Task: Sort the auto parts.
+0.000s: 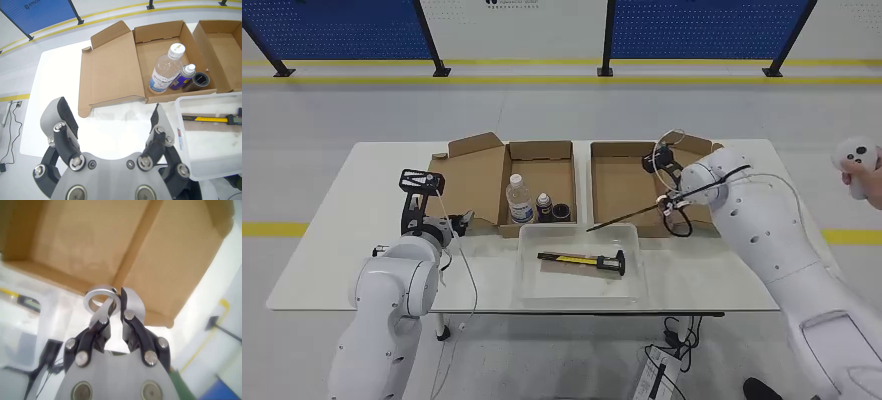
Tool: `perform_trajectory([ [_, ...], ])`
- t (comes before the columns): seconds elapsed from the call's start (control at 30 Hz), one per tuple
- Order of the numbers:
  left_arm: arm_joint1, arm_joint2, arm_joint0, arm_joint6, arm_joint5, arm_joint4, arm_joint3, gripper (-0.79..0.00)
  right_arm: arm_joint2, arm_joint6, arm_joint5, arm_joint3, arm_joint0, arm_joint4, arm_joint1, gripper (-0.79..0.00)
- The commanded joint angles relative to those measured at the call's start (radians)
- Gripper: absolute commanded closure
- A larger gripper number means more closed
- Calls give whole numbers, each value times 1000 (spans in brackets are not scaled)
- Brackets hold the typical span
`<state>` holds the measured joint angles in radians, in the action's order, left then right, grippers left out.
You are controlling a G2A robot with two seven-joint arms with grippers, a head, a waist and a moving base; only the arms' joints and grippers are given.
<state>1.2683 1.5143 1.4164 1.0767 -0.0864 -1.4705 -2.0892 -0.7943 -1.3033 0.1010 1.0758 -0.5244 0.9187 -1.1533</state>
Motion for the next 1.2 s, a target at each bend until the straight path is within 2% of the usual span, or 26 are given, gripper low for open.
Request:
perform_trajectory([
  [0.0, 0, 0, 0, 0, 0, 0, 0, -785, 26, 15, 8, -53, 22, -2, -15, 0],
  [0.43, 0, 0, 0, 0, 0, 0, 0, -785, 185, 70, 79, -285, 99, -31, -130, 0],
  [0.77, 0, 0, 0, 0, 0, 0, 0, -785, 219, 114, 111, -443, 135, -61, -188, 0],
  [0.83, 0, 0, 0, 0, 0, 0, 0, -785, 221, 120, 118, -465, 140, -65, -196, -40],
  [0.93, 0, 0, 0, 0, 0, 0, 0, -785, 223, 123, 136, -495, 146, -74, -207, -197],
  [1.17, 0, 0, 0, 0, 0, 0, 0, -785, 210, 153, 173, -548, 161, -94, -218, -286],
])
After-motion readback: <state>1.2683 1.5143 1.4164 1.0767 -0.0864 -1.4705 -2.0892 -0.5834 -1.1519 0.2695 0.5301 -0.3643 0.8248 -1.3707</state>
